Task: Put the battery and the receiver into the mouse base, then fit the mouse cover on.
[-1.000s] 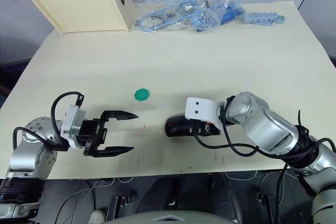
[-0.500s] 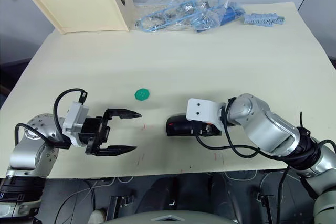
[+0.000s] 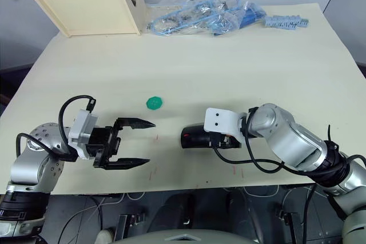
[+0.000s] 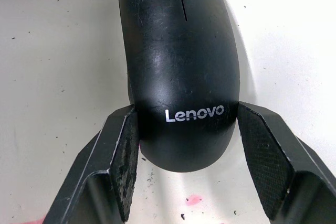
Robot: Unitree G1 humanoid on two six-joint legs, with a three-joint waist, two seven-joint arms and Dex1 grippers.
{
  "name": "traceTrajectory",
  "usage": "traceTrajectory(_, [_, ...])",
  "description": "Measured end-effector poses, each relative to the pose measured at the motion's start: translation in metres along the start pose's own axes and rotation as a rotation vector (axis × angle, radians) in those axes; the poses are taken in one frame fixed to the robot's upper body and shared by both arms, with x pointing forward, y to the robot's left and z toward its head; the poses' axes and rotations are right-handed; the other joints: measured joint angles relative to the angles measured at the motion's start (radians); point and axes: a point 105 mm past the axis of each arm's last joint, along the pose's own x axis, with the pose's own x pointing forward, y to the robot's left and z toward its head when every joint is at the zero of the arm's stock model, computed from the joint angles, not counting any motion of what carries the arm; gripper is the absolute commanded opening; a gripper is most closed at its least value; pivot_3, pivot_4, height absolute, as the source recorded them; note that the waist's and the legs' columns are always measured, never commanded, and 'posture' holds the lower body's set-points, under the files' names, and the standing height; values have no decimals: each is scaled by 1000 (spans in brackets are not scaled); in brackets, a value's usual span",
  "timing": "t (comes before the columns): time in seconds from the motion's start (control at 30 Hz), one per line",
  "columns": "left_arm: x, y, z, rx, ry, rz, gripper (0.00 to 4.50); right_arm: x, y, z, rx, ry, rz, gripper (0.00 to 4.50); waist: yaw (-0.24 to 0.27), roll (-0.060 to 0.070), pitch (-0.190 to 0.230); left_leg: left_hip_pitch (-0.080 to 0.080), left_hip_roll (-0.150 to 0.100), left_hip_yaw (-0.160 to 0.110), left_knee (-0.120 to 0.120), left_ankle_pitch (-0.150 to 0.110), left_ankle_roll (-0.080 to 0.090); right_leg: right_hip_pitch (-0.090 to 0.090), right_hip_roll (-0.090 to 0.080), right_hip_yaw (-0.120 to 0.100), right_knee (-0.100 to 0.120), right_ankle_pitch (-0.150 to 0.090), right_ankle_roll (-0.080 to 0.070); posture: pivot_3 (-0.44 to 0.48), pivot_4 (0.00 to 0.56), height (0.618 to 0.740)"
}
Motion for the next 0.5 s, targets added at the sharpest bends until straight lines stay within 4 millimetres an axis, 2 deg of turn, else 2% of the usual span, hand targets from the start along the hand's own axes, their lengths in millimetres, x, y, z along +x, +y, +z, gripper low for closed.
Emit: traceTrajectory(0.5, [-3, -4, -6, -9, 0, 0, 4500, 5, -2, 0, -15, -3, 5, 2618, -1, -2, -1, 4, 6, 0, 0, 2, -4, 2, 6, 0, 2, 3, -5, 0, 150, 740])
